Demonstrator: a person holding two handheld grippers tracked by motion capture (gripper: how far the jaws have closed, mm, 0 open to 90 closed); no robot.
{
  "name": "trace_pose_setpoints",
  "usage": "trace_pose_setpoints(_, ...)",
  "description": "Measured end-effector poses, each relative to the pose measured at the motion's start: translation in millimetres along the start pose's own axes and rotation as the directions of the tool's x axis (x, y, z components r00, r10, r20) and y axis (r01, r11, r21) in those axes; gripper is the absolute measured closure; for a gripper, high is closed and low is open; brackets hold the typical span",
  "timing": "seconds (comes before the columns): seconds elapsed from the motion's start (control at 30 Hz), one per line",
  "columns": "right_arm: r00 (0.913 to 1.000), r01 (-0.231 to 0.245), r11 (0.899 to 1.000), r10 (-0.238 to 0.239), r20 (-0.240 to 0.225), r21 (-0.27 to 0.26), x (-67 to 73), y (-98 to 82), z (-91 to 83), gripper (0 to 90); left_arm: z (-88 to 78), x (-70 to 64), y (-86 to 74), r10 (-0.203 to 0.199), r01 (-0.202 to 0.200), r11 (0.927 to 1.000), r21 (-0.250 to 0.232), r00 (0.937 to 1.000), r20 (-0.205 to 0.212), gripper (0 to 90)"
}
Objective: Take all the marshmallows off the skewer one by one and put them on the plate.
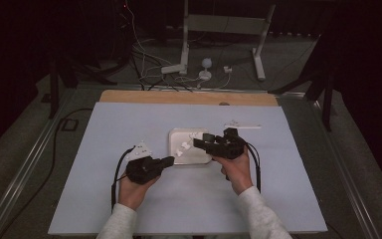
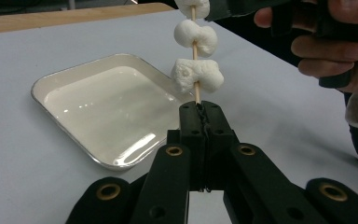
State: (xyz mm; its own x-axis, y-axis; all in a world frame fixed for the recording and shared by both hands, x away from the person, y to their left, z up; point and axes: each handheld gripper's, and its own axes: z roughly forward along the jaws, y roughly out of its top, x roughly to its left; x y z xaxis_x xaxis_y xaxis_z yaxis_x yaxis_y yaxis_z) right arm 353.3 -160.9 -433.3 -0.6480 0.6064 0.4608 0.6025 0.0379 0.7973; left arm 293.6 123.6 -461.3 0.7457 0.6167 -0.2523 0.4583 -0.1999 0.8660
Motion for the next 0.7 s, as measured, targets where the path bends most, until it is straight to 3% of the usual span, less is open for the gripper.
trace_pose_setpoints(0.23, 0.9961, -0.074, 0.997, 0.074, -0.048, 0.012, -4.7, -1.5, 9.1, 56.6, 1.7, -2.5, -0.3, 0.014, -0.013, 0.9998, -0.014, 0.9994, 0.031, 90.0)
trace_pose_setpoints(0.33, 0.9881, -0.119, 0.993, 0.119, -0.098, 0.01, -6.0, -1.9, 9.8, 71.4, 2.7, -3.1, -0.7, 0.018, -0.018, 0.9997, -0.014, 0.9992, 0.036, 90.0)
trace_pose_setpoints(0.5, 0.9877, -0.113, 0.994, 0.111, -0.11, -0.008, -2.7, -1.1, 8.2, 76.4, 4.0, -1.5, -2.6, 0.038, -0.037, 0.9993, -0.006, 0.9986, 0.036, 90.0)
trace_pose_setpoints(0.7, 0.995, -0.055, 0.998, 0.053, -0.085, -0.03, 3.3, 0.4, 4.0, 78.7, 4.2, -1.3, -3.7, 0.063, -0.063, 0.998, 0.001, 0.9975, 0.031, 90.0)
